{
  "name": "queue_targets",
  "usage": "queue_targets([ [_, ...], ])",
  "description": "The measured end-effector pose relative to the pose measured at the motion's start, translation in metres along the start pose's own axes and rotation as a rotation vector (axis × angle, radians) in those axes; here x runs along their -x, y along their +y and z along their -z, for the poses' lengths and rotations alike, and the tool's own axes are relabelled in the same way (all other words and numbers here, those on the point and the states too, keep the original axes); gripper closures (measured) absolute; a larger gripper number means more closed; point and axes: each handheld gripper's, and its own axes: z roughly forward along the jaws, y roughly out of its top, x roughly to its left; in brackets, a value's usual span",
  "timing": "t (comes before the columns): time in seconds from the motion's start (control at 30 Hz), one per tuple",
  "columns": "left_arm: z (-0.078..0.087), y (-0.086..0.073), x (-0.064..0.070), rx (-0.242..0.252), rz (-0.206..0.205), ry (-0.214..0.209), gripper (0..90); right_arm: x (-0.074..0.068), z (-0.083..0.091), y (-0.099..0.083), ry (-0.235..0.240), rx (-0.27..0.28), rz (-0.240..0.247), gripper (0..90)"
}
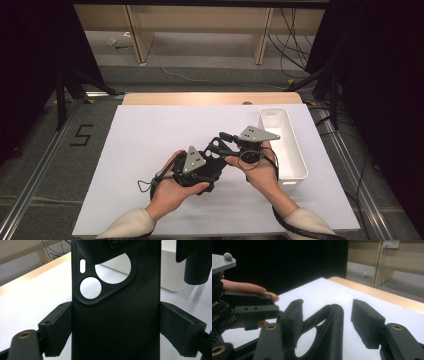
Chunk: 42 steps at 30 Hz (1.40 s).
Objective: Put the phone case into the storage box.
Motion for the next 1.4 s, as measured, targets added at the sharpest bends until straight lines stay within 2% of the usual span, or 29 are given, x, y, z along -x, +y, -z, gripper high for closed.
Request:
queue_targets([
  [0.27, 0.0, 0.0, 0.001, -0.002, 0.008, 0.0, 15.6, 0.0, -0.002, -0.001, 0.005, -0.015, -0.005, 50.7],
  [0.6, 0.0, 0.0, 0.0, -0.005, -0.006, 0.005, 15.5, 0.001, -0.002, -0.002, 0.021, -0.032, -0.026, 58.2],
  [0.73, 0.0, -0.001, 0.001, -0.007, -0.007, 0.001, 15.5, 0.002, -0.001, -0.002, 0.031, -0.033, -0.049, 61.4],
  [0.9, -0.002, -0.002, 0.004, -0.009, -0.013, 0.001, 15.4, 0.002, 0.001, -0.001, 0.052, -0.022, -0.072, 70.4],
  [0.97, -0.003, -0.003, 0.004, -0.014, -0.019, 0.005, 15.3, -0.001, 0.002, 0.001, 0.063, -0.024, -0.083, 73.8],
  [1.03, -0.005, -0.003, 0.005, -0.006, -0.029, 0.02, 14.7, -0.004, 0.003, 0.003, 0.083, -0.013, -0.12, 77.0],
  [1.13, -0.005, -0.002, 0.003, 0.003, -0.045, 0.025, 14.0, -0.009, 0.003, 0.006, 0.089, -0.017, -0.129, 77.7],
  [1.17, -0.004, -0.002, 0.001, -0.01, -0.069, 0.038, 15.5, -0.01, 0.003, 0.006, 0.089, -0.015, -0.13, 77.9],
  [1.2, -0.004, -0.003, -0.001, -0.004, -0.08, 0.039, 26.7, -0.011, 0.004, 0.007, 0.092, -0.027, -0.116, 78.1],
  [1.23, -0.004, -0.003, -0.002, -0.002, -0.052, 0.014, 26.1, -0.011, 0.004, 0.008, 0.085, -0.024, -0.106, 78.1],
  [1.27, -0.003, -0.004, -0.004, 0.0, -0.03, -0.009, 24.2, -0.01, 0.004, 0.008, 0.096, -0.02, -0.117, 78.1],
  [1.4, 0.0, -0.004, -0.009, 0.007, -0.039, -0.032, 27.9, -0.007, 0.007, 0.011, 0.114, -0.031, -0.088, 78.1],
])
